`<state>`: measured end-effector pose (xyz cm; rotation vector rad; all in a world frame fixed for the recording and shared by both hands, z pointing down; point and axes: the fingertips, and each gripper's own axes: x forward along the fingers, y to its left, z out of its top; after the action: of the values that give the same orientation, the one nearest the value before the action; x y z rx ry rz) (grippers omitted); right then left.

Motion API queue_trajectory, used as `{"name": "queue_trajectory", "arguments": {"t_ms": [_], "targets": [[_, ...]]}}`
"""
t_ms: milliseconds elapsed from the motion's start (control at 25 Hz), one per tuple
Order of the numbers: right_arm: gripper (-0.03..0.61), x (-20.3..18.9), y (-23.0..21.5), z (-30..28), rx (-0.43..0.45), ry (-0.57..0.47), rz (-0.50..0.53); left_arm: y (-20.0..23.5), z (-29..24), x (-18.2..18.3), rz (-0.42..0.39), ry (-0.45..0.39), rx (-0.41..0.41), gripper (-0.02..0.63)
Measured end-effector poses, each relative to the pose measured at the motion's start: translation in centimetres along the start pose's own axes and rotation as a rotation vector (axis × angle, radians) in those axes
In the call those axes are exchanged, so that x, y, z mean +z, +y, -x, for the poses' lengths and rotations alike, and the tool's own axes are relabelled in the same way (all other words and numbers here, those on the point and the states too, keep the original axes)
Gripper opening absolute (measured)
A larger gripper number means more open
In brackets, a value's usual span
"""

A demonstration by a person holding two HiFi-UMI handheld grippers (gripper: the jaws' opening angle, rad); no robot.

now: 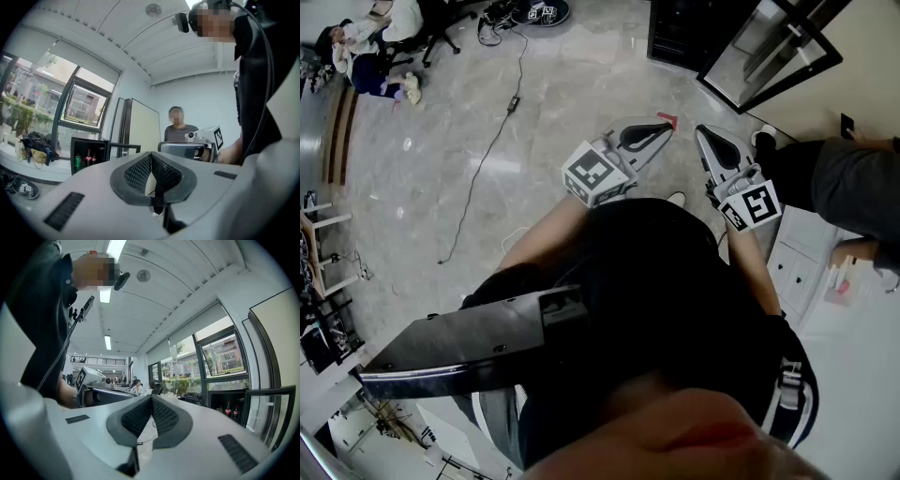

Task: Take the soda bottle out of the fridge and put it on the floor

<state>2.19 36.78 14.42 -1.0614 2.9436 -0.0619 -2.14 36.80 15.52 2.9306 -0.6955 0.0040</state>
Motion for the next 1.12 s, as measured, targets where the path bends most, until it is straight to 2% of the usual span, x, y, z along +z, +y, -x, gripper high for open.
{"name": "queue_trajectory", "arguments": {"t_ms": [400,720,1120], "targets": [[0.014,-0.1,-0.5,0.8,-0.007,-0.005,0.001,-0.9,-0.7,-0.3,-0.012,0.008,0.01,0.005],[0.012,-0.1,-1.4,2.0,0.057,-0.017,0.01,-1.0,-2.4,-0.5,-0.005,0.018,0.027,0.005],[0.012,-0.6,-4.9,3.8,0.074,0.003,0.017,-1.5,-6.7,-1.0,-0.015,0.042,0.051,0.005]]}}
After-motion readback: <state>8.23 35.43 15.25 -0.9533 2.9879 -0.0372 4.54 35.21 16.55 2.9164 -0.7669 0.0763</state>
